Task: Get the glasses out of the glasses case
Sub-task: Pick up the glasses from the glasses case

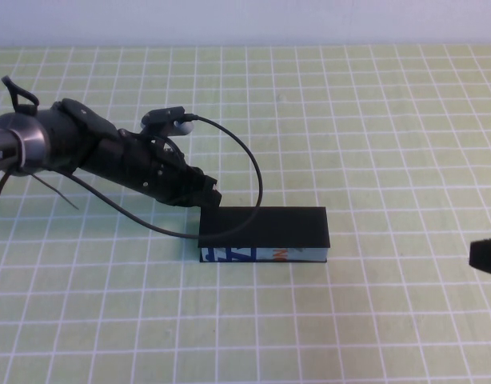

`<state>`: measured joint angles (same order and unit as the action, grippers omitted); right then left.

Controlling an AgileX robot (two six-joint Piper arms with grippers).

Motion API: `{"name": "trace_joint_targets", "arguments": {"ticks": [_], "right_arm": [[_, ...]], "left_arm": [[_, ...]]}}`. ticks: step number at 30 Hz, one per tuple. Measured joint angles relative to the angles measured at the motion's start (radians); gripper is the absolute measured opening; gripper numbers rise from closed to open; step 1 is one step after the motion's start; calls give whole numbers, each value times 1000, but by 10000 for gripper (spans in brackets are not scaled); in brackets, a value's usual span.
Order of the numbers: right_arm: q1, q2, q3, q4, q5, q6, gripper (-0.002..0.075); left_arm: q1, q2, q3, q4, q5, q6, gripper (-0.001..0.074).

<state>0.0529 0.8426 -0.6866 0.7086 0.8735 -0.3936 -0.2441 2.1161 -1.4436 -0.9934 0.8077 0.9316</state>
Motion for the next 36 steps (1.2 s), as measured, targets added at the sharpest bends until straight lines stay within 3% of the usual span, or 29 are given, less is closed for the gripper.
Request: {"name": "trace_joint_targets", "arguments": {"ticks": [5,10,18,24,27,33,36], "right_arm": [[77,177,-135,-14,5,-41,-18],[272,324,-250,-77,-28,-3,-18],[599,584,-432,-349,-81,84,-18],[719,715,-495,-561,-136,-22,-13],[726,761,-498,-618,-187,-115,36],[726,836,-499,-654,-306,-275,251],[726,859,-499,-682,-359,-293,300]], "left_arm": [[0,0,0,0,2,0,-4],[0,0,0,0,10,0,-4],[0,0,0,0,14,0,-4],[0,0,0,0,14,0,-4],[0,0,0,0,14,0,-4],[0,0,0,0,17,0,-4],[0,0,0,0,17,0,-4]]}}
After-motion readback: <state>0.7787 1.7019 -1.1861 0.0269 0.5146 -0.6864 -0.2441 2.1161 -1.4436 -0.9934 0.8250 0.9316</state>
